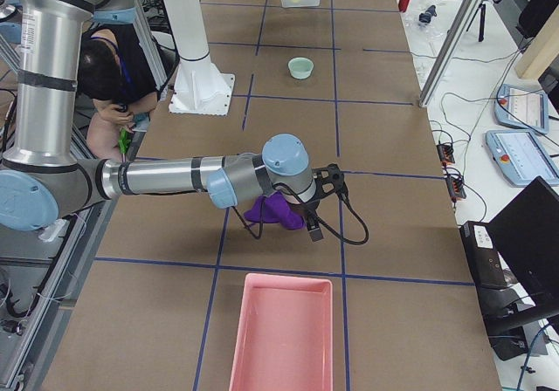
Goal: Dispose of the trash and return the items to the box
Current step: 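Lift the yellow cup with the left gripper and drop it into the clear bin, then reach the right gripper to the purple cloth and grasp it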
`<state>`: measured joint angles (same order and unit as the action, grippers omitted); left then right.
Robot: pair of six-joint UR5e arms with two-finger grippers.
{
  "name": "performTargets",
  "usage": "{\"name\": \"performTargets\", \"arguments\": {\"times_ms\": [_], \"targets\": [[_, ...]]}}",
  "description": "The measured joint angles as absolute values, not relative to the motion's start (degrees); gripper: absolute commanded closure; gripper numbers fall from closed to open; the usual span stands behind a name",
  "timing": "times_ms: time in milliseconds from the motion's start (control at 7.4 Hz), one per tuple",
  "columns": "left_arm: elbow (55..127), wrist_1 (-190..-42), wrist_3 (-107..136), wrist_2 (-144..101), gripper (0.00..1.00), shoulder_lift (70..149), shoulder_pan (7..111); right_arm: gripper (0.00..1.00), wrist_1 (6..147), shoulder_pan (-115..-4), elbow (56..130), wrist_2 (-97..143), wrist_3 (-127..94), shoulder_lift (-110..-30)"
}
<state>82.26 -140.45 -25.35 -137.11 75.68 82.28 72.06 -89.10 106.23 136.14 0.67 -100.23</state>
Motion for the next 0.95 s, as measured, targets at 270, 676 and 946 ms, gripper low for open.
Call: {"name": "performTargets", "arguments": {"times_ms": [270,676,946], "targets": [[87.82,-130.68,-25.02,-136.97,0.00,80.37,83.52,0.00,67.71,-86.17,106.43,136.14,-1.92,-100.26],[93.53,-117.90,-24.80,-136.63,0.00,88.49,85.62,0.00,52.59,-73.94,106.61,131.77,-20.98,-104.33],[94.03,-116.41,-24.67,-136.64,0.00,90.47,85.75,0.02,42.66,-59.74,106.61,120.03,-37.84,-107.18]]}}
